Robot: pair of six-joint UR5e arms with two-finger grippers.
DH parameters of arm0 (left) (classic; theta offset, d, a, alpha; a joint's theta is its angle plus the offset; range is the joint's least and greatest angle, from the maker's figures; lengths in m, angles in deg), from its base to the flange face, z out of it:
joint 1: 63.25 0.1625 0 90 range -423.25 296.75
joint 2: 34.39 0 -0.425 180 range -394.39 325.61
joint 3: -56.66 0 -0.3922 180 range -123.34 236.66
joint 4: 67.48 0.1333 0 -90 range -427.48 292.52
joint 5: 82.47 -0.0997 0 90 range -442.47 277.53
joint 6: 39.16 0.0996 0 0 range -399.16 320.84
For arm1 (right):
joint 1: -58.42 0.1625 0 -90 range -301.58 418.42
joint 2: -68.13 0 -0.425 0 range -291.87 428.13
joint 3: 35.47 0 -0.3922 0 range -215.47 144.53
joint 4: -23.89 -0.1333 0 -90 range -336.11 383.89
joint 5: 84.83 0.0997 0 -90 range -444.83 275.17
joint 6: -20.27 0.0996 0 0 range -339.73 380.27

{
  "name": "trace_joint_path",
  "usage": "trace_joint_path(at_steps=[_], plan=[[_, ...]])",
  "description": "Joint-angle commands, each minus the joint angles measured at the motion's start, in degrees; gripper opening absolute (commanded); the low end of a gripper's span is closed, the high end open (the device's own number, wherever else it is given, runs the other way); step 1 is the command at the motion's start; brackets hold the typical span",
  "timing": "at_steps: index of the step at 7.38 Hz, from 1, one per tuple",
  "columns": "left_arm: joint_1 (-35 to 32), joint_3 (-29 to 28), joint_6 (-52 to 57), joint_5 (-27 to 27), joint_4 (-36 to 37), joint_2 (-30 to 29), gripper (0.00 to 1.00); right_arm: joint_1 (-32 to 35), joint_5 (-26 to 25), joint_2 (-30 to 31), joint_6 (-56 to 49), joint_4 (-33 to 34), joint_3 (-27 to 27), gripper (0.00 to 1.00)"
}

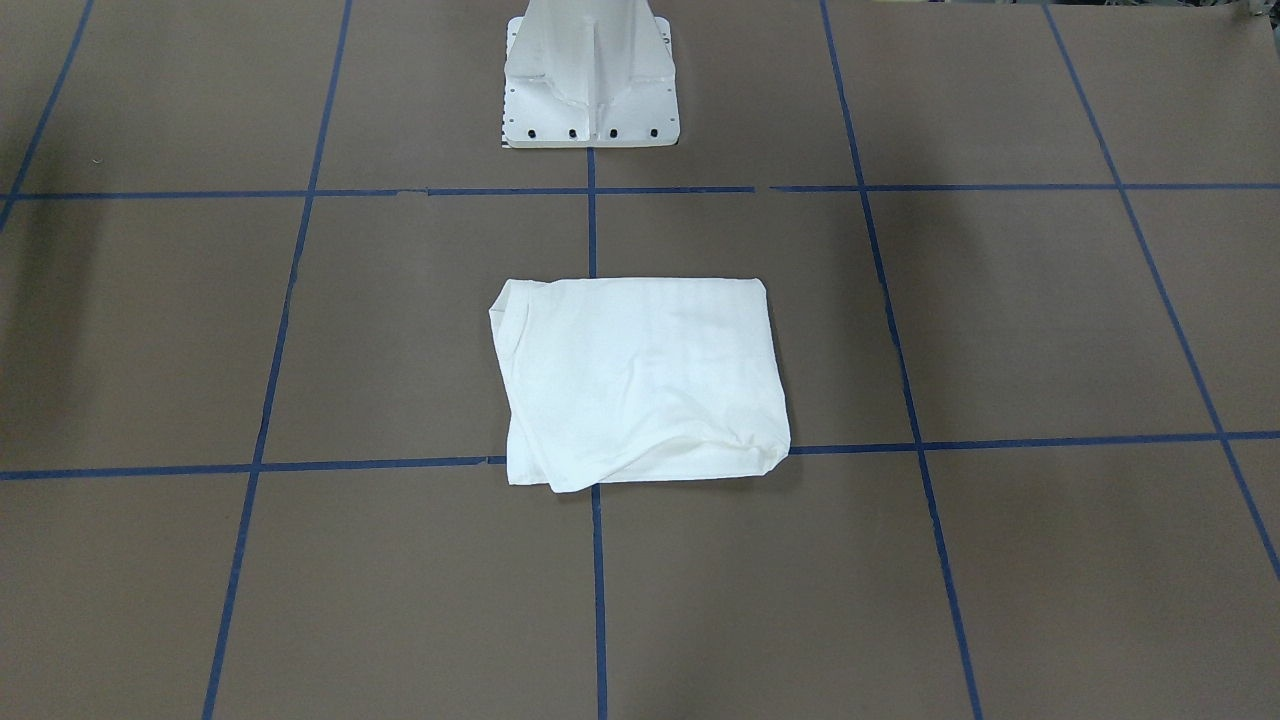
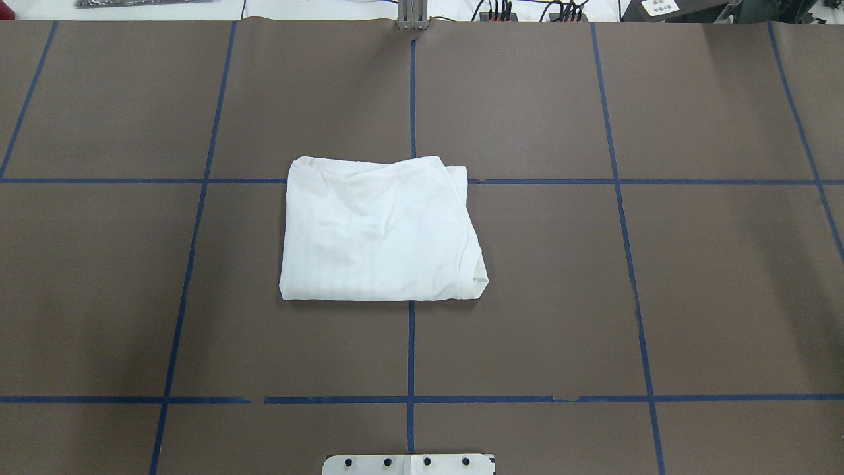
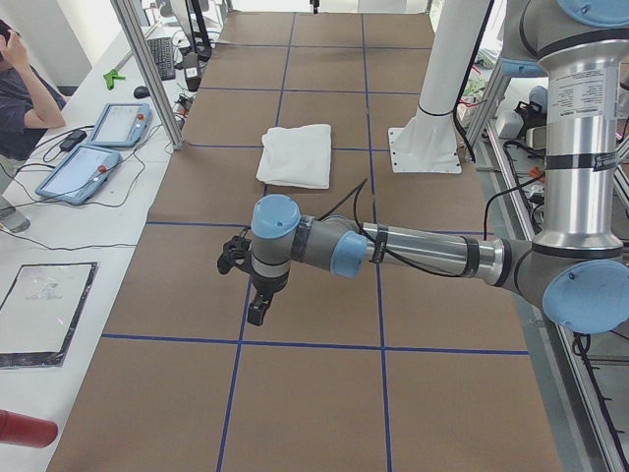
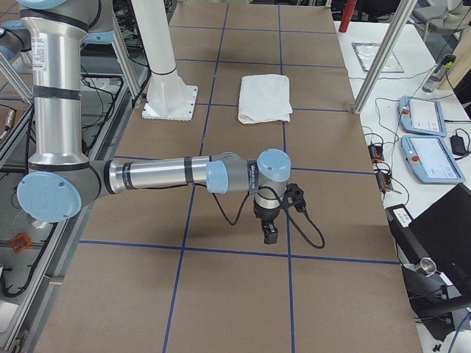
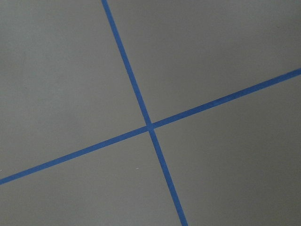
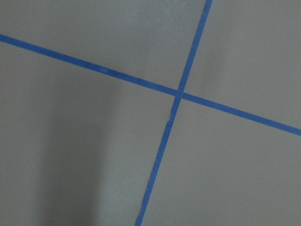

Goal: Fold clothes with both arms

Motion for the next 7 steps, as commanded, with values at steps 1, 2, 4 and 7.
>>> trace_joint_path(at_steps=[1,2,4,7], plan=[[-1.6,1.9,-0.7,5.3,0.1,4.7,1.00,0.0,0.3,0.8,6.5,-4.5,0.4,1.00],[-1.7,2.7,-0.8,4.8,0.5,5.8,1.00,0.0,0.3,0.8,6.6,-4.7,0.4,1.00],[-1.4,2.0,-0.8,0.3,0.7,7.0,1.00,0.0,0.4,0.9,6.6,-4.8,0.4,1.00],[-1.2,2.9,-0.8,0.3,1.4,7.1,1.00,0.0,0.3,1.0,6.5,-4.9,0.5,1.00]])
